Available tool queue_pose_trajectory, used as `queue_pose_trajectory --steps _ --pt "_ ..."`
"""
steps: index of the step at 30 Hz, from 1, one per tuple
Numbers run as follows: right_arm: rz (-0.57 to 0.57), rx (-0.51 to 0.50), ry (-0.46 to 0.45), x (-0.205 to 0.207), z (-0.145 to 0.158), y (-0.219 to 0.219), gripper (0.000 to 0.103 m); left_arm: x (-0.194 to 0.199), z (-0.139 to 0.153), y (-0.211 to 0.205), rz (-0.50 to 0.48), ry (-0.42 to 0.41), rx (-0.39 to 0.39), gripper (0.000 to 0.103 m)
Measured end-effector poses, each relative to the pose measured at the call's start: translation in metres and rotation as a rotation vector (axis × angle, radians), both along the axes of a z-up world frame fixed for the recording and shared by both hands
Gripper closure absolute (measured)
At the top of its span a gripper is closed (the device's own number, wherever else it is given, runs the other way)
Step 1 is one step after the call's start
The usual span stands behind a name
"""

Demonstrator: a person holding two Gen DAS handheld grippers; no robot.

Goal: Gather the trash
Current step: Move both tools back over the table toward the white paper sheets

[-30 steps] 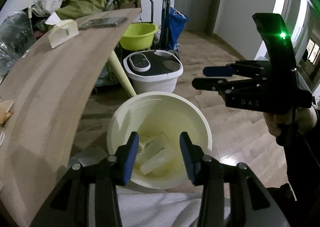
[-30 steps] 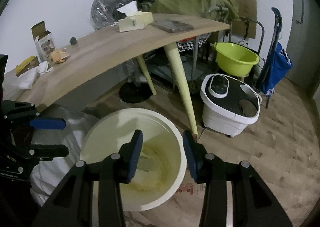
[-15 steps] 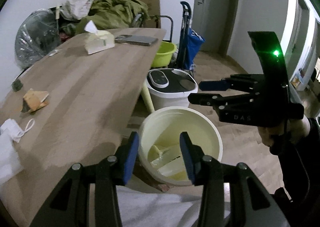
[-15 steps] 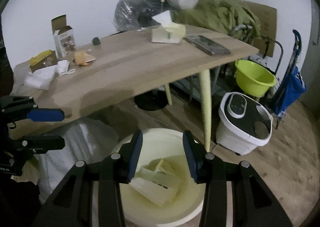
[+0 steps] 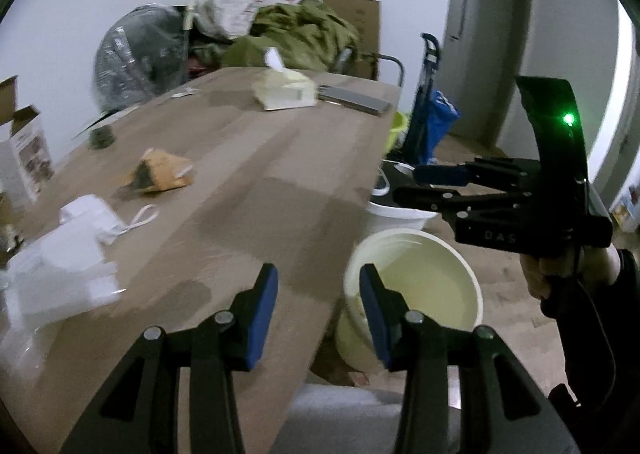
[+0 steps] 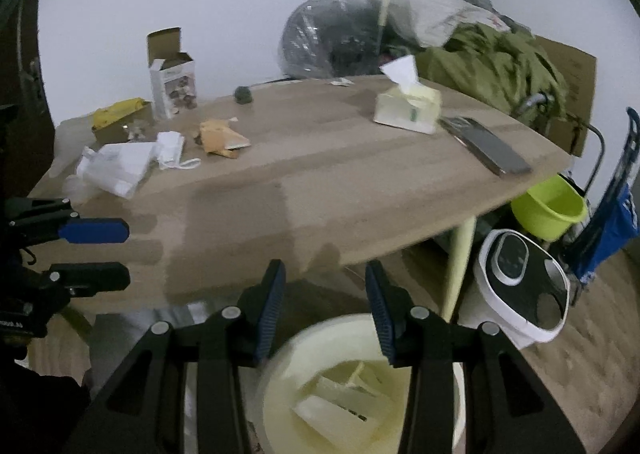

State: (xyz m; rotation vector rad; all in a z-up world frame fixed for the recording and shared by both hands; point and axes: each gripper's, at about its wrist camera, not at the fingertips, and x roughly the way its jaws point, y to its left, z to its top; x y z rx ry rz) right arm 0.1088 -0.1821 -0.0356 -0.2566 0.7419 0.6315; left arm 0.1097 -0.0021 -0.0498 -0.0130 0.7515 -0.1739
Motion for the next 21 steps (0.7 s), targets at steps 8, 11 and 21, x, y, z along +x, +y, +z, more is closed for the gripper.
queue_pose_trajectory --steps 8,11,21 --pt "0.088 -0.003 -0.003 0.009 0.003 0.043 0.064 -0.011 0.002 0.04 0.113 -0.016 -0.032 0.061" --pt "0.113 -0.004 -0.002 0.011 0.004 0.057 0.064 -0.017 0.002 0.054 0.155 -0.015 -0.038 0.061" --pt "0.206 -0.007 0.006 0.022 0.004 0.108 0.064 -0.037 -0.002 0.108 0.339 0.001 -0.111 0.06"
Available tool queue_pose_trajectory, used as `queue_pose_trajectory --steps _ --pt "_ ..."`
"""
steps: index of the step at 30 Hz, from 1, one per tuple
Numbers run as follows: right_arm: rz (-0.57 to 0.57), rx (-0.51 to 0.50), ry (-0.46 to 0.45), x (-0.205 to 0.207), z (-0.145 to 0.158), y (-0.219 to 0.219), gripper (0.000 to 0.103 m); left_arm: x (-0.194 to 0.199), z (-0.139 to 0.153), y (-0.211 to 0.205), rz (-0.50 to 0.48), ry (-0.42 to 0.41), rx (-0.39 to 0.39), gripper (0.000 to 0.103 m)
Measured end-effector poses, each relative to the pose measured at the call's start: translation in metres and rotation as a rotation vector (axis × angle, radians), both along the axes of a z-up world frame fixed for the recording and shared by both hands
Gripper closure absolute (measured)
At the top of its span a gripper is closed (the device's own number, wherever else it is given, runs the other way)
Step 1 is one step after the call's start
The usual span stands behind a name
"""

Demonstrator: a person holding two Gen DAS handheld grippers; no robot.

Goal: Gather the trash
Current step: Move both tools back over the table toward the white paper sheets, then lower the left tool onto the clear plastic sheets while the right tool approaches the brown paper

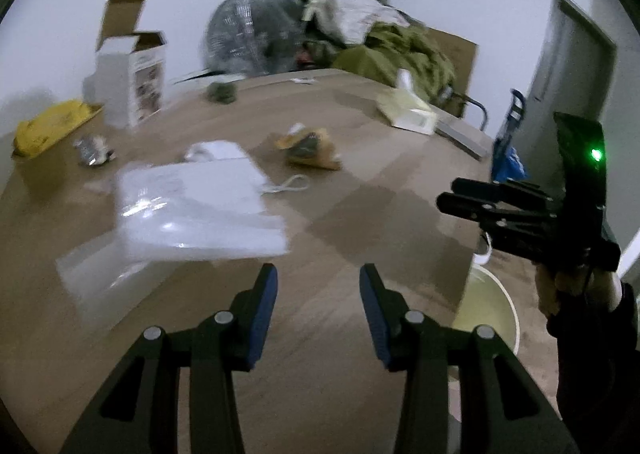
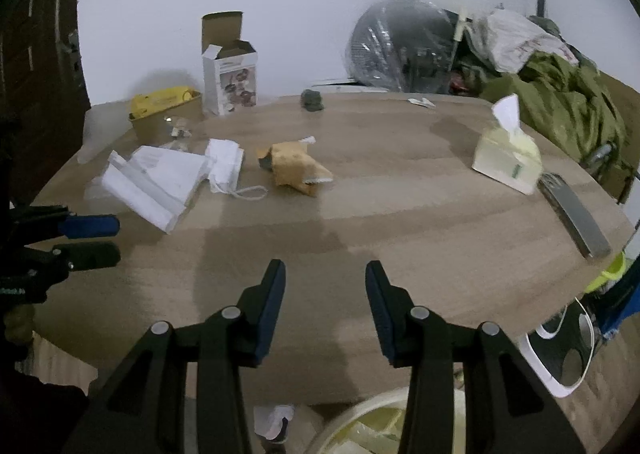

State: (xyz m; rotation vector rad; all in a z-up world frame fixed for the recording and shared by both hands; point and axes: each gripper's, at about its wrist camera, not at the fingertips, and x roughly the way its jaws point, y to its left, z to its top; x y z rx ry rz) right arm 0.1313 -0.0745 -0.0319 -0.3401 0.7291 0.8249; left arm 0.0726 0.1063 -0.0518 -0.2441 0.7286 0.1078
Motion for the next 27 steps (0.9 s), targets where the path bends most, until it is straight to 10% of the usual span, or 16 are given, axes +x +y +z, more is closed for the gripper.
queue_pose_trajectory --steps 27 --pt "0.13 0.004 0.03 0.054 0.004 0.077 0.053 0.006 0.0 0.087 0.301 0.021 -0.116 0.043"
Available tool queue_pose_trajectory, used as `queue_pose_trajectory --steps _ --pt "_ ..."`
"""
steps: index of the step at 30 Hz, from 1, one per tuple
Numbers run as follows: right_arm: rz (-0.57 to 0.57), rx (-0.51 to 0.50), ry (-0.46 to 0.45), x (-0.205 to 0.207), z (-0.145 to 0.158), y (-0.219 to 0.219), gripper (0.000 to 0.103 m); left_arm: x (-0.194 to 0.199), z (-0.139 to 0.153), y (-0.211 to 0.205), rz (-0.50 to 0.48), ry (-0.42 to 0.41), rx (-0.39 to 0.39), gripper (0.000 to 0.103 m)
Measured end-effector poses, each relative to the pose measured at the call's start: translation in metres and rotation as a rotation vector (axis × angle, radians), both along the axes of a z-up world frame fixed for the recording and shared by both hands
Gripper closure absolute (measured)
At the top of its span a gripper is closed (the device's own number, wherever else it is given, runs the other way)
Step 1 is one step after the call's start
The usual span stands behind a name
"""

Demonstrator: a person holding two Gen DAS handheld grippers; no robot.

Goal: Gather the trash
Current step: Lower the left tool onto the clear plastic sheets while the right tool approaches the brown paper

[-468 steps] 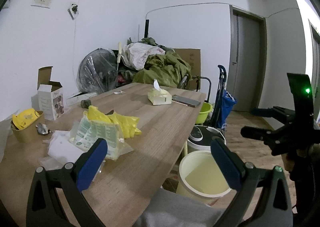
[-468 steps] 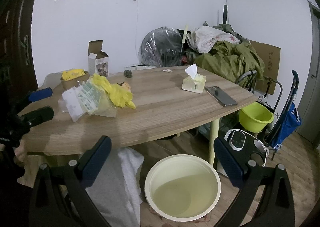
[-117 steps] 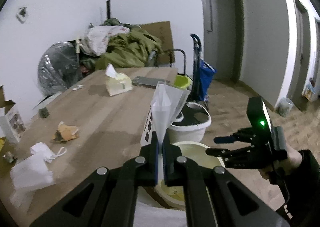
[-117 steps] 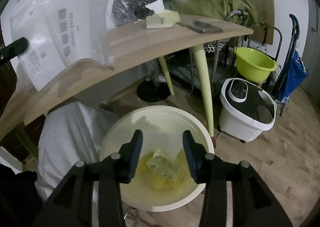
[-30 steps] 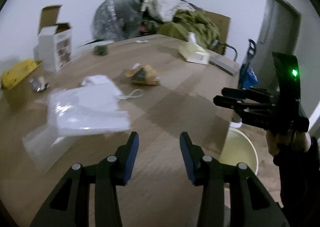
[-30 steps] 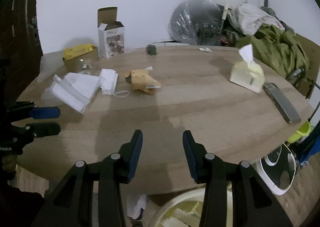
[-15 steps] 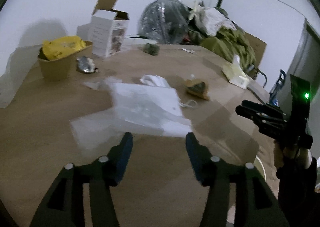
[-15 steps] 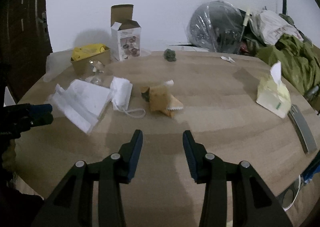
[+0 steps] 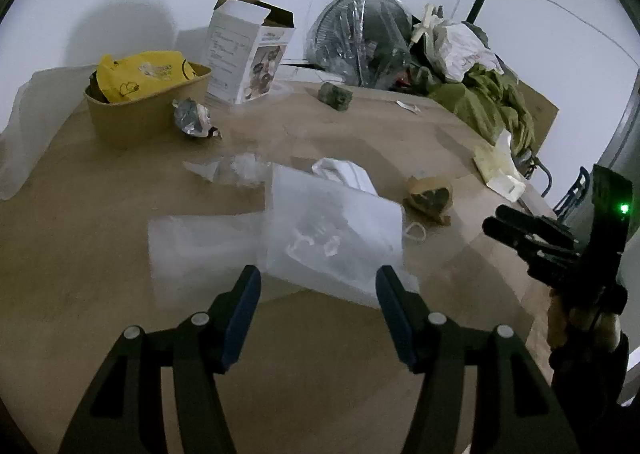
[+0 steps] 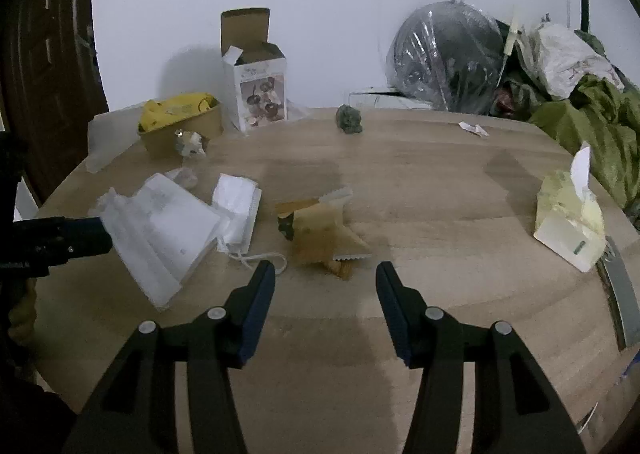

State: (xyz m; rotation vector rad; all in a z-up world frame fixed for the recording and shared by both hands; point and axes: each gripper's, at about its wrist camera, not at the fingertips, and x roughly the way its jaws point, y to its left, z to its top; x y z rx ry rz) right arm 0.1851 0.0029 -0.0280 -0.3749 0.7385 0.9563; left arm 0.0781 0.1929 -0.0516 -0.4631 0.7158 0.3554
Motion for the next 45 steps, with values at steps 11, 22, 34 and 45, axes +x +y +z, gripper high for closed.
queue_pose_trajectory --steps 11,22,34,45 --pt "0.026 -0.042 0.053 0.029 -0.014 0.034 0.044 0.029 -0.003 0.01 0.029 0.008 -0.012 0.034" --pt "0.072 -0.043 0.083 0.04 -0.021 0.059 0.044 0.045 -0.014 0.016 0.039 0.057 0.008 0.034" --pt "0.091 -0.045 0.079 0.037 -0.027 0.063 0.062 0.044 -0.008 0.003 -0.012 0.064 0.105 0.079" --pt "0.079 -0.037 0.043 0.027 -0.019 0.051 0.069 0.039 0.006 -0.013 -0.068 -0.005 0.141 0.096"
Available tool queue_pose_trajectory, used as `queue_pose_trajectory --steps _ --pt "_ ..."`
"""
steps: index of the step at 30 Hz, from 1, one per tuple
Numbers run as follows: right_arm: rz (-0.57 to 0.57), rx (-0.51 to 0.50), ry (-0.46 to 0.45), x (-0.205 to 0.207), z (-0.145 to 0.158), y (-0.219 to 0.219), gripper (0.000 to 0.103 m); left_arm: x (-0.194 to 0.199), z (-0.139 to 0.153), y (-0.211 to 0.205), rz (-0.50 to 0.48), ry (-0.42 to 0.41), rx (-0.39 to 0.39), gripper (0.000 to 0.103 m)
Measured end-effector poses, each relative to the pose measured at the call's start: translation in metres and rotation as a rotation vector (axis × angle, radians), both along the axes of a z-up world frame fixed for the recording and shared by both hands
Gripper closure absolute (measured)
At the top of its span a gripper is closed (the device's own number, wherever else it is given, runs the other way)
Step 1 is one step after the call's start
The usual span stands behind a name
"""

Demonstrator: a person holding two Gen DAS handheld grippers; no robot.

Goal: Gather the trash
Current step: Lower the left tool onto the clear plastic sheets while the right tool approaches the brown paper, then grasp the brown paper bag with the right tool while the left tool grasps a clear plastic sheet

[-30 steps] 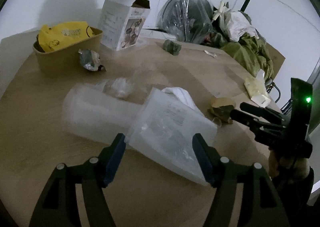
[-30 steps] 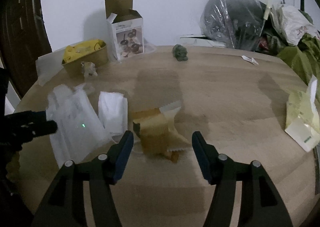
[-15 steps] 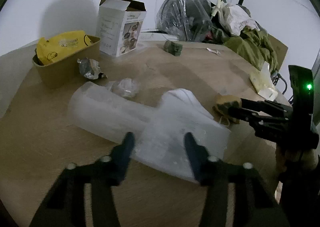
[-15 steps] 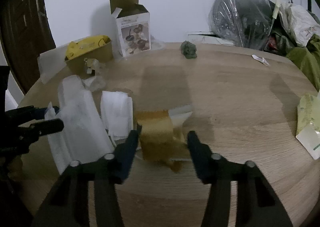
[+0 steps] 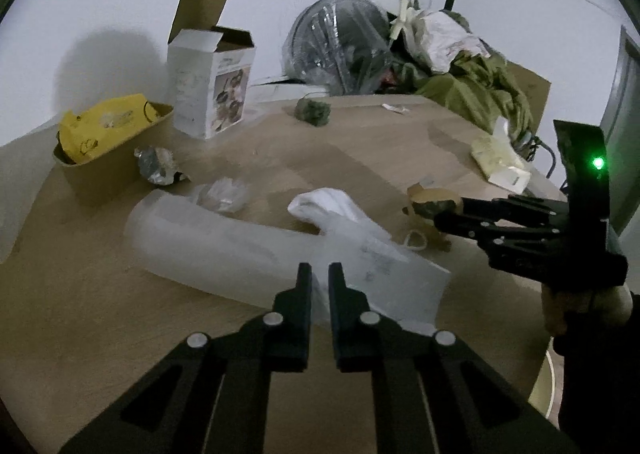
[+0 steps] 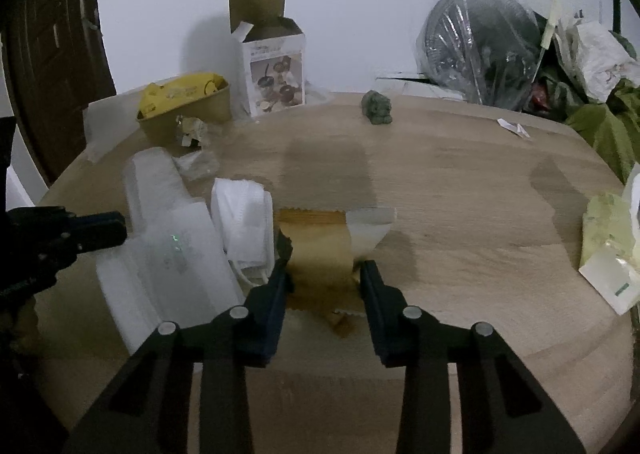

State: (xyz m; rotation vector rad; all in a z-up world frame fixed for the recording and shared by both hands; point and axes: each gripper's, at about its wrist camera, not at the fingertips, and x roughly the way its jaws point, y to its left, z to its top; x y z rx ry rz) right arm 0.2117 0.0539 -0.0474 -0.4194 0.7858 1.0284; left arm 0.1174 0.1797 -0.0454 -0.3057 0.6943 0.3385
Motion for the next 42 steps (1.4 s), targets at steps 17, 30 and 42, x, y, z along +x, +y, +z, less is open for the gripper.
queue_pose_trajectory --steps 17,30,42 --pt "-0.065 0.058 -0.058 -0.016 0.03 -0.045 0.07 -0.017 0.051 -0.027 -0.05 -0.146 0.081 0.099" --pt "-0.119 0.085 -0.109 -0.043 0.056 -0.083 0.07 -0.035 0.089 -0.06 -0.118 -0.233 0.166 0.099" --pt "-0.179 0.1 -0.151 -0.078 0.074 -0.128 0.07 -0.053 0.106 -0.094 -0.195 -0.291 0.204 0.102"
